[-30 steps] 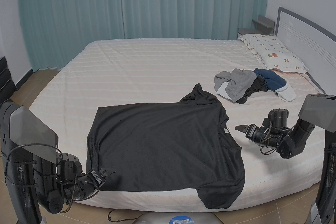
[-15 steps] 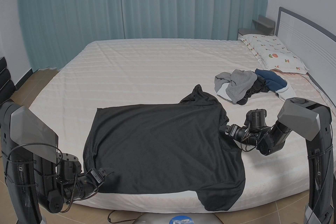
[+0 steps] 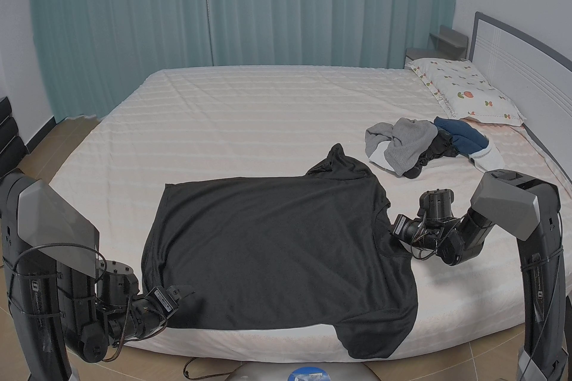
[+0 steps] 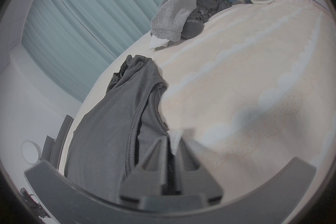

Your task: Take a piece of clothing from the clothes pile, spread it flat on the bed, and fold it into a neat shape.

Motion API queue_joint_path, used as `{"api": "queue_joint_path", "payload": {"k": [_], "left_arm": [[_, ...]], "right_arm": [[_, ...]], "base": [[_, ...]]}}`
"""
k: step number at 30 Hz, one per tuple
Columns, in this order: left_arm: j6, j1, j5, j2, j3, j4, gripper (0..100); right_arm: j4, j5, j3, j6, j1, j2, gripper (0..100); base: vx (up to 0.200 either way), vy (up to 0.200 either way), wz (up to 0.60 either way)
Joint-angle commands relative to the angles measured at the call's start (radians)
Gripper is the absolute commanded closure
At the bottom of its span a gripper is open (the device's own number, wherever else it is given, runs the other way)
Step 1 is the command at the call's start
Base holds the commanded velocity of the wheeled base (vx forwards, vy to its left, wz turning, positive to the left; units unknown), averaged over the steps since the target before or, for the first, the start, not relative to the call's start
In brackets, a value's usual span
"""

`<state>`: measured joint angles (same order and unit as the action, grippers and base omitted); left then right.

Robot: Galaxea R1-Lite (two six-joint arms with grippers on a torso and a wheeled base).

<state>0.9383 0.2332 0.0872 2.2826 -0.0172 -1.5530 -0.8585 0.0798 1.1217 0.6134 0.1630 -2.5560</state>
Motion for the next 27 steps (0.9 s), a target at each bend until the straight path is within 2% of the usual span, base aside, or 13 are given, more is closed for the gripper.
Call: {"api": "queue_joint_path", "payload": {"k": [1,27], "left_arm": [[0.000,0.000,0.000,0.002,0.017,-0.004,0],[0.000,0.000,0.000,0.002,0.017,-0.004,0]], "right_arm": [[-0.004,0.000,-0.006,0.000,-0.019,0.008,100],[-0.007,-0.003,-0.062,-0.007,-0.074,0.063,100]], "base": [[0.000,0.000,0.00],[0.000,0.000,0.00]]}}
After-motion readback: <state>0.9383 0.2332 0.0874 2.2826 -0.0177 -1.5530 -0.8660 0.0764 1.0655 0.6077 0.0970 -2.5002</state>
